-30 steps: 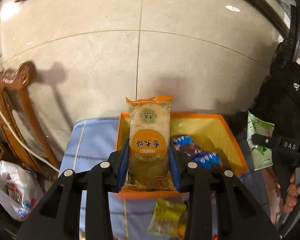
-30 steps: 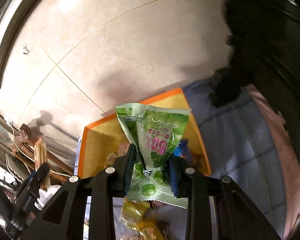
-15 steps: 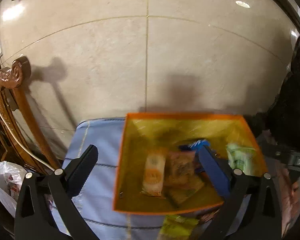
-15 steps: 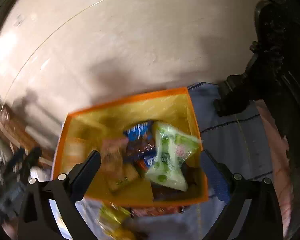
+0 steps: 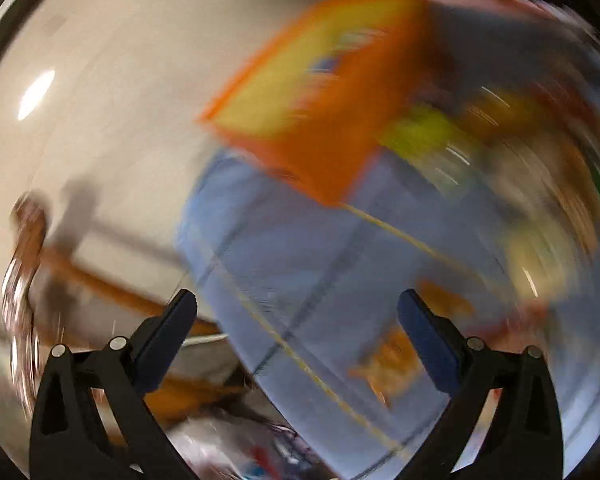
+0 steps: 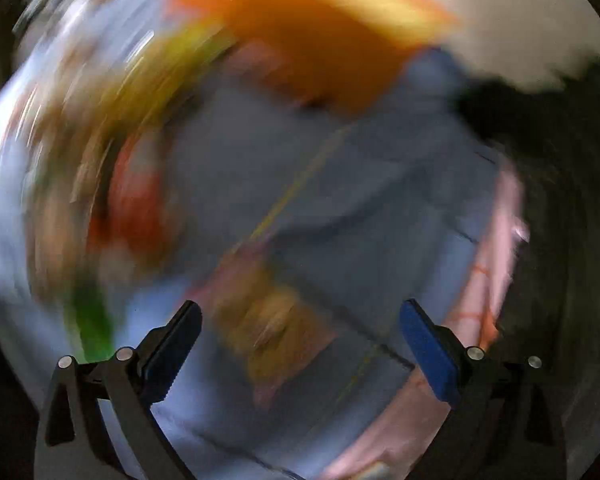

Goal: Organize snacks
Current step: 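Release both packs into the box and swing both tools back toward the snack pile, then grasp the pink cookie bag with the right tool while the left tool grasps a cake pack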

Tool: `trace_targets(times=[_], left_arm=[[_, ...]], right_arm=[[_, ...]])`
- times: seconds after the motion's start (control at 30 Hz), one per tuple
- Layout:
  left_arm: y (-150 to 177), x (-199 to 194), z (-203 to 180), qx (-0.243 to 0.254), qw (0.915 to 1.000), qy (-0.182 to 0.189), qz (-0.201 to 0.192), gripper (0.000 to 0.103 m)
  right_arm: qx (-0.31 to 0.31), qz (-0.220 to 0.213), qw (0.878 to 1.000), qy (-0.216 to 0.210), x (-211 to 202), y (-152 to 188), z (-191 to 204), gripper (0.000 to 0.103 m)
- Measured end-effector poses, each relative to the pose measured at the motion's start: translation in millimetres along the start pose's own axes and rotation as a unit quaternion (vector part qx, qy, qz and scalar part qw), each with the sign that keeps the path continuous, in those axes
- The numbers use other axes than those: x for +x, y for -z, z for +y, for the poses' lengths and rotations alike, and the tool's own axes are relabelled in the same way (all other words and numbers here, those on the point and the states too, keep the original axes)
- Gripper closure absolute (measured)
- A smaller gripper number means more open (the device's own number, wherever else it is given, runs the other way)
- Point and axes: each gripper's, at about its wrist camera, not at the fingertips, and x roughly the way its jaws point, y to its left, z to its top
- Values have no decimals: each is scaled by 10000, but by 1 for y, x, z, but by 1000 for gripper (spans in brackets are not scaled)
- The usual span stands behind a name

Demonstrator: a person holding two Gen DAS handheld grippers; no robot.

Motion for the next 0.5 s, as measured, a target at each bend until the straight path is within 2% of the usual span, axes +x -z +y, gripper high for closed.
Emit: trace_targets(times=[0.07,0.13,0.17,0.3,0.37,0.43,0.5], left_arm=[[15,-4,-23,936,9947,333,-262,4],[24,-1,-39,1536,9853,671,-336,4],[26,3,-46,1712,9805,914,-302,4],[26,29,-59,2004,9668,1587,-20,4],[31,41,-64,2244,9588,1745,21,4],[27,50,-59,2216,9563,1905,52,4],[26,61,-50,1968,9519,2348,37,4]], right_arm=[[-783,311,9963,-145,12,5,17,4],[-1466,345,9885,-123,17,7,24,4],[-1584,390,9866,-84,20,5,24,4],[-1759,467,9824,-417,36,-8,11,4],[-1848,542,9799,-518,47,-13,6,4],[-1983,671,9751,-733,57,-16,3,4],[-2259,766,9681,-770,65,-15,4,4]])
